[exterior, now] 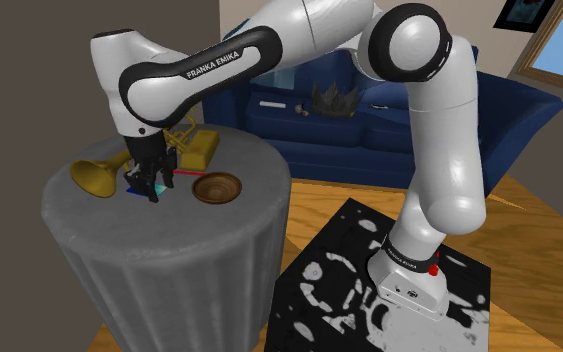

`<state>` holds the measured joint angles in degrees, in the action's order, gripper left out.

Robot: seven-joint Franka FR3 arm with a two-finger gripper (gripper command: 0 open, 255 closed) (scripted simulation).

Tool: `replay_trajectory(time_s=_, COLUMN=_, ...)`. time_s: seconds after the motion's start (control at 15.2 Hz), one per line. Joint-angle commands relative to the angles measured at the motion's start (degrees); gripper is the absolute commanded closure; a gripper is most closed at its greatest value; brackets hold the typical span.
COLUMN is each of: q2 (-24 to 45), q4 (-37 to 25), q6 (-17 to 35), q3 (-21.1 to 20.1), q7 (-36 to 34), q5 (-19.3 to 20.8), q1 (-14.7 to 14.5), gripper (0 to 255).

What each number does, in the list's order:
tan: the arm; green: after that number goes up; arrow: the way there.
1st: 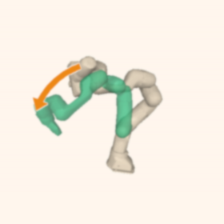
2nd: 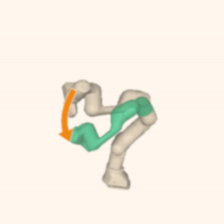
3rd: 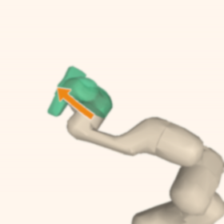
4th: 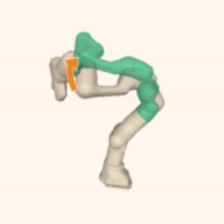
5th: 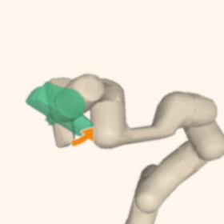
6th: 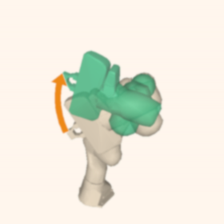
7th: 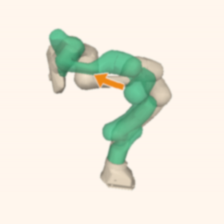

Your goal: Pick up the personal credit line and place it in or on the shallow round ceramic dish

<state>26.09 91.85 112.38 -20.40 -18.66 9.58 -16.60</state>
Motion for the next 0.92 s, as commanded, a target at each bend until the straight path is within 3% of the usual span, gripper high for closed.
replay_trajectory(time_s=0.0, q2=-0.4, q4=-0.9, q6=-1.3, q3=-0.1, q7=0.3, q5=-0.2, q1=0.1, gripper=255)
replay_trajectory(time_s=0.86, q2=-2.5, q4=-7.1, q6=-9.5, q3=-0.5, q7=1.0, q5=-1.2, q1=0.0, gripper=255)
